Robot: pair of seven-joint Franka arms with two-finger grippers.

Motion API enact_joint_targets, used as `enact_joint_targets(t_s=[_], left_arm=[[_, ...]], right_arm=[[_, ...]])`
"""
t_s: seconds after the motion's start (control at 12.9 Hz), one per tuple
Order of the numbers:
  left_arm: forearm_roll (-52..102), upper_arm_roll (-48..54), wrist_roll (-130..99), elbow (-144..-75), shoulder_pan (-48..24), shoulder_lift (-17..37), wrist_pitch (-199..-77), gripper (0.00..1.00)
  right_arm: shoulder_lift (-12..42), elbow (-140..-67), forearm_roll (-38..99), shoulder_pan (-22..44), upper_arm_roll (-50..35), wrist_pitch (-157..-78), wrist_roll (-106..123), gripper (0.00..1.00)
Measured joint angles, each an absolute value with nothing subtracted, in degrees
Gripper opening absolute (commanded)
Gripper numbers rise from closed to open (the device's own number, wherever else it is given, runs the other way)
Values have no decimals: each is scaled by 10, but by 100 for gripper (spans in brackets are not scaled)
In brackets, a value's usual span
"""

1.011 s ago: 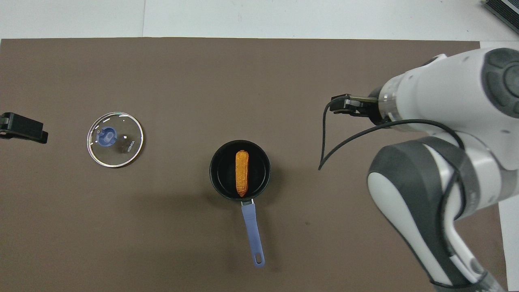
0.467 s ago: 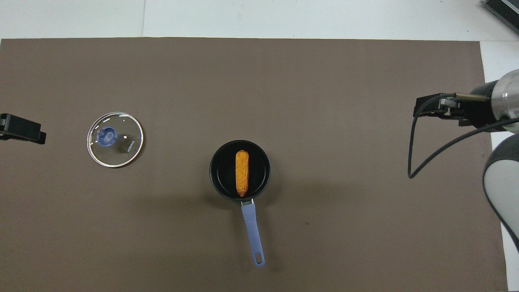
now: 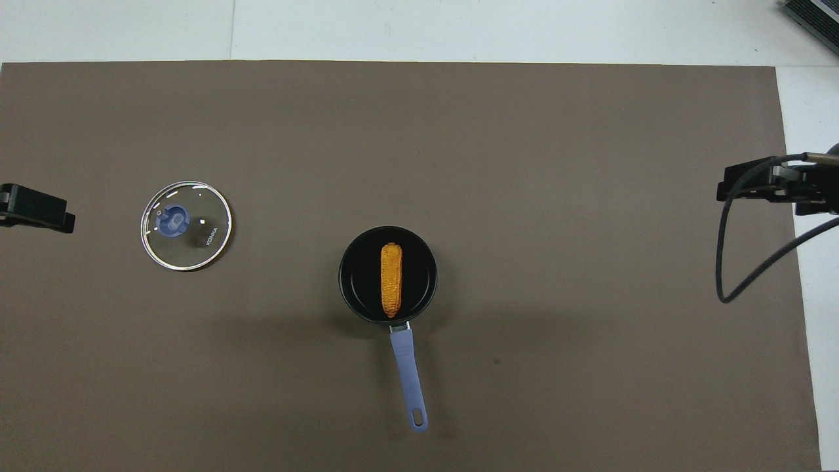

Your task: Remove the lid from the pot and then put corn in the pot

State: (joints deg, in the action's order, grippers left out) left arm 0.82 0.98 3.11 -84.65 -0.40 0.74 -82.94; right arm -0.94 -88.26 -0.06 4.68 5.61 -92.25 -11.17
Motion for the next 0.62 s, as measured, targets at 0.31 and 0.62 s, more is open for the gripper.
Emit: enact_joint_targets(t_s=[0.31,0.62], left_arm=[[8,-2,30,-847,-2,7,-829,100],[8,0,30,-847,-2,7,-829,100]], right_arm=[[-10,-879,-1,47,60,-911,-94,100],[-14,-878,-1,49,58,-893,-93,100]])
